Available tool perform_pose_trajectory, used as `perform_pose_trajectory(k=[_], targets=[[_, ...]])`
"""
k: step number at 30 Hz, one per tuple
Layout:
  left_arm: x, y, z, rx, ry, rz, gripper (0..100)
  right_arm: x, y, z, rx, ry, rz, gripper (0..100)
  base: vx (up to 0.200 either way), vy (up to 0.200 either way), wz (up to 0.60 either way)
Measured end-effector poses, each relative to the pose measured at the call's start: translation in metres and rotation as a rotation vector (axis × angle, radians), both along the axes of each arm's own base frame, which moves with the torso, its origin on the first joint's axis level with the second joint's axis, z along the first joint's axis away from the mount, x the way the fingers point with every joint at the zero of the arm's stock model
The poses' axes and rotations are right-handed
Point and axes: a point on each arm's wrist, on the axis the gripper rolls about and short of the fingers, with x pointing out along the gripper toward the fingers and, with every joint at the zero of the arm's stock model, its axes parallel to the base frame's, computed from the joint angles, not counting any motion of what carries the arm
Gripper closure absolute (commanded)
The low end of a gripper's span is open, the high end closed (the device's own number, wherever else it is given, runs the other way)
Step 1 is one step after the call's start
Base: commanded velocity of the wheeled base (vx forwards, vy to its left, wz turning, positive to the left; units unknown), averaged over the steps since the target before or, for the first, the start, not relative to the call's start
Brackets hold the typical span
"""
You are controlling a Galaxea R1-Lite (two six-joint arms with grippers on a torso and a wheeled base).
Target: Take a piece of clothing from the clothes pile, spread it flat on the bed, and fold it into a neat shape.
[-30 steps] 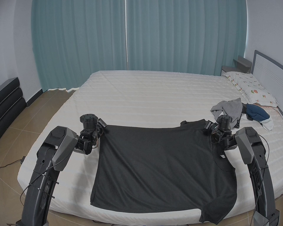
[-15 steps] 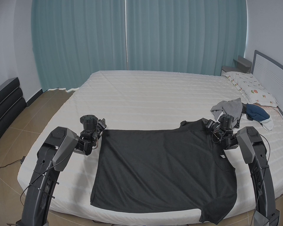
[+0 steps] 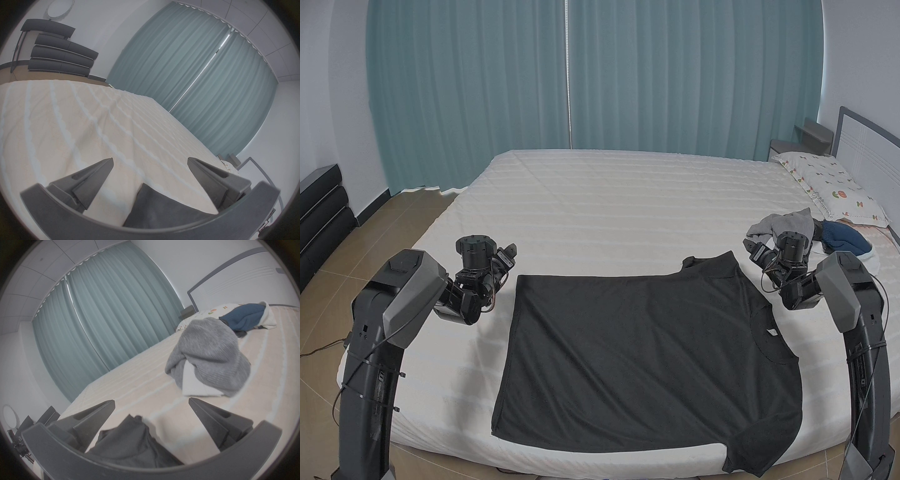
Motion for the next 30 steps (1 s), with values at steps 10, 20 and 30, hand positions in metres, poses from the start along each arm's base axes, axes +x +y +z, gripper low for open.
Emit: perform_pose_trajectory(k=[10, 20, 30], targets=[[-0.061, -0.008, 0.029, -0.016, 0.095, -0.081, 0, -0.078, 0.018, 0.014, 0.041, 0.195, 0.065, 0, 0.000, 0.000, 0.00], [-0.153, -0.014, 0.030, -0.096, 0.235, -0.162, 0, -0.168, 0.037, 0.021, 0.089, 0.321, 0.119, 0, 0.000, 0.000, 0.00], [-0.243, -0.012, 0.020, -0.201, 0.346, -0.210, 0, -0.275, 0.052, 0.014, 0.156, 0.394, 0.210, 0, -0.040, 0.000, 0.00]])
